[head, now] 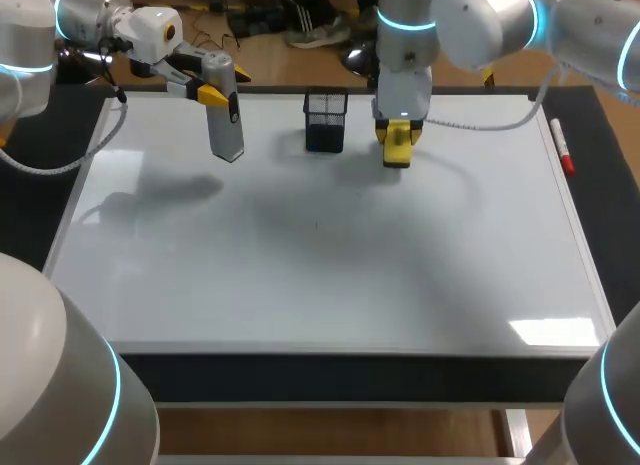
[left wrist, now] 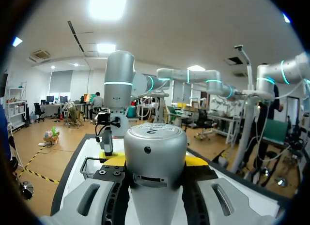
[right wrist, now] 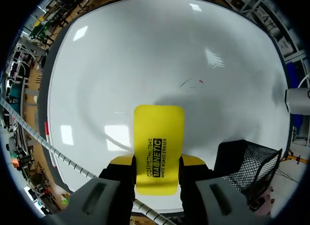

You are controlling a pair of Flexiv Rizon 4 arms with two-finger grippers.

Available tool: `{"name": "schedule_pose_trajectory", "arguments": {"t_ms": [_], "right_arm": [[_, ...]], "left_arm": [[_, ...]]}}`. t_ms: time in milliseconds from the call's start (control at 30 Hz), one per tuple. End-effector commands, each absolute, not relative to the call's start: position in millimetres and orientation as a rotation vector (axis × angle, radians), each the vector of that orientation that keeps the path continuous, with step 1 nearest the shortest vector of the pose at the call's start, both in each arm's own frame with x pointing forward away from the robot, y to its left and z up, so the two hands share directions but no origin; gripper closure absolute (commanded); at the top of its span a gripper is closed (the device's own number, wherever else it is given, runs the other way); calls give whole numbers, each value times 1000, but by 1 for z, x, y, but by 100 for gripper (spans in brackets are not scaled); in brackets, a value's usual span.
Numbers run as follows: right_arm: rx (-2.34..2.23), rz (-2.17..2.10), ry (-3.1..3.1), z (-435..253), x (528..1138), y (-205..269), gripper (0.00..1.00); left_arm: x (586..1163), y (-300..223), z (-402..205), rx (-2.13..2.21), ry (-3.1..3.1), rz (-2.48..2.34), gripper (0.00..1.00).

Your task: Pick up the inspection probe, press it on each red-marked spot on the whiteboard one by one, put down the probe, pick up the eraser, and wipe off all the red marks.

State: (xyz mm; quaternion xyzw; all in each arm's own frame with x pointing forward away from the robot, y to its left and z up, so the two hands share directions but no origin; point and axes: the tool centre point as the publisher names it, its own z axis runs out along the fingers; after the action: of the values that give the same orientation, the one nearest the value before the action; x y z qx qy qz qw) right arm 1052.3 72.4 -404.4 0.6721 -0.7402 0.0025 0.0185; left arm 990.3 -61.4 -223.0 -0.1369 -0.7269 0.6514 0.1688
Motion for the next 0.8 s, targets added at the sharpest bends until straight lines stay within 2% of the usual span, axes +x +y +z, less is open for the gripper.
{"name": "schedule_pose_trajectory", "arguments": {"t_ms": [33,800], "right_arm": [[2066,-18,-2285,-409,1065,70,100],[2112,18,-2261,-424,1082,64,100]], "left_arm": [[992,-61,-222,-392,-2064,1849,100],[992,-61,-222,-392,-2064,1849,100]]}}
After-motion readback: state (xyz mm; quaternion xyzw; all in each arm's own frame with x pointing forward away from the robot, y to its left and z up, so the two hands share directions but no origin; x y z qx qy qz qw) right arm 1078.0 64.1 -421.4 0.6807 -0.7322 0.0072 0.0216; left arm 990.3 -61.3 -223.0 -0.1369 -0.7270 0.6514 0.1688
